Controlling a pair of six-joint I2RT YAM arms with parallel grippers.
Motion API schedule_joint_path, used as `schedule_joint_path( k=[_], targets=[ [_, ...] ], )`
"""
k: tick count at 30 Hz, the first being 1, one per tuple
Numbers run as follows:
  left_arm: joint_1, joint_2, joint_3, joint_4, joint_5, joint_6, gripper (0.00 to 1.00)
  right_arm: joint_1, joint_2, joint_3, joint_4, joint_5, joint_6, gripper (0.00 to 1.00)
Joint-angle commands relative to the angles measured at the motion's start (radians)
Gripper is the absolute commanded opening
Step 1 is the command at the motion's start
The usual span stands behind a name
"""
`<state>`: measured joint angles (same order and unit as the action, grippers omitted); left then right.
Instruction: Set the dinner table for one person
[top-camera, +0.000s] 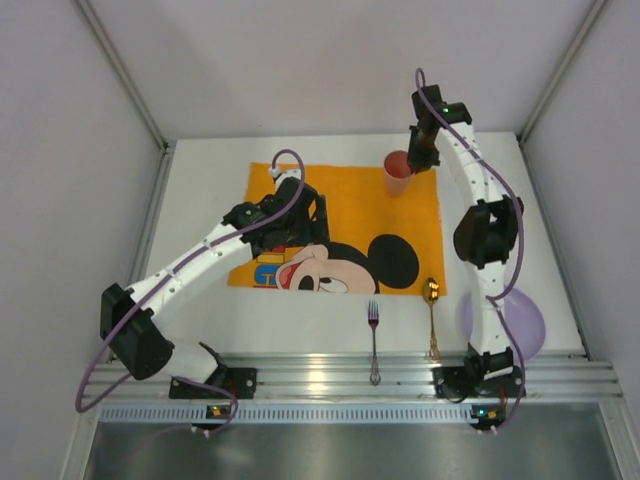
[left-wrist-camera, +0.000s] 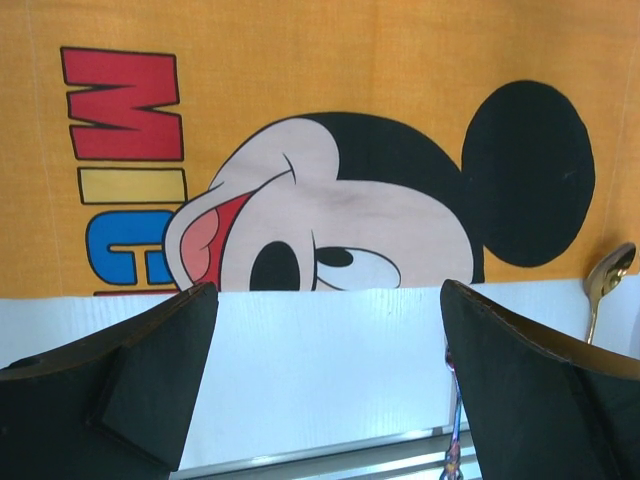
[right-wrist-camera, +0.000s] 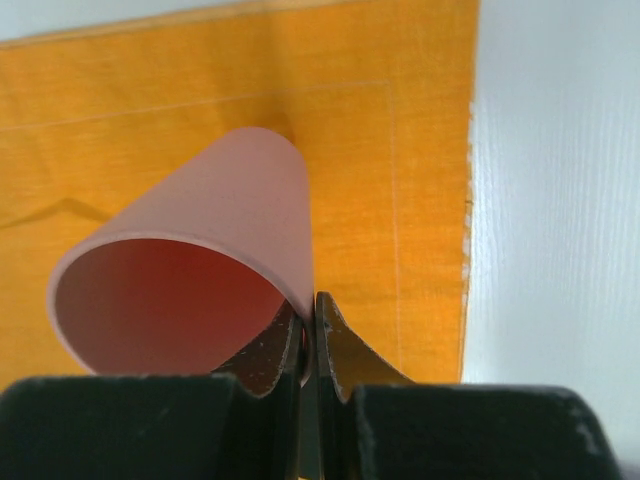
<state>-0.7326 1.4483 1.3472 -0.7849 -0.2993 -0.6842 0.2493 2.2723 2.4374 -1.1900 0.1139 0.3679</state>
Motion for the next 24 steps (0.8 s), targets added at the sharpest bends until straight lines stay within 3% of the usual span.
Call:
schedule_joint_path(
  k=[1, 7, 8, 9, 12, 15, 19, 22, 24],
  targets=[
    [0.002, -0.069, -0.055, 0.041, 0.042, 0.009, 0.99, -0.036, 0.013, 0.039, -0.074, 0.058, 0.054, 0.0],
    [0.009, -0.103, -0.075, 0.035, 0.0, 0.011, 0.99, -0.065, 0.042, -0.012, -0.091, 0.083, 0.058, 0.02],
    [0.012, -0.101, -0.076, 0.042, -0.01, 0.011, 0.98, -0.07, 0.046, -0.011, -0.088, 0.075, 0.055, 0.1],
    [0.016, -0.092, -0.076, 0.045, -0.012, 0.009, 0.99, -0.082, 0.049, -0.005, -0.091, 0.051, 0.055, 0.36],
    [0.024, -0.059, -0.046, 0.018, -0.012, 0.0, 0.99, -0.091, 0.035, -0.001, -0.085, 0.02, 0.052, 0.73],
    [0.022, -0.034, -0.025, 0.016, -0.004, 0.003, 0.98, -0.093, 0.006, 0.005, -0.071, 0.006, 0.039, 0.89],
    [0.022, 0.02, 0.029, 0.021, 0.026, 0.026, 0.99, -0.11, -0.1, -0.049, -0.063, 0.023, 0.051, 0.91],
    [0.022, 0.075, 0.064, 0.021, 0.064, 0.058, 0.98, -0.154, -0.284, -0.3, 0.016, -0.032, 0.1, 0.91],
    [0.022, 0.102, 0.075, 0.013, 0.087, 0.074, 0.99, -0.183, -0.449, -0.588, 0.116, -0.109, 0.126, 0.9]
  ],
)
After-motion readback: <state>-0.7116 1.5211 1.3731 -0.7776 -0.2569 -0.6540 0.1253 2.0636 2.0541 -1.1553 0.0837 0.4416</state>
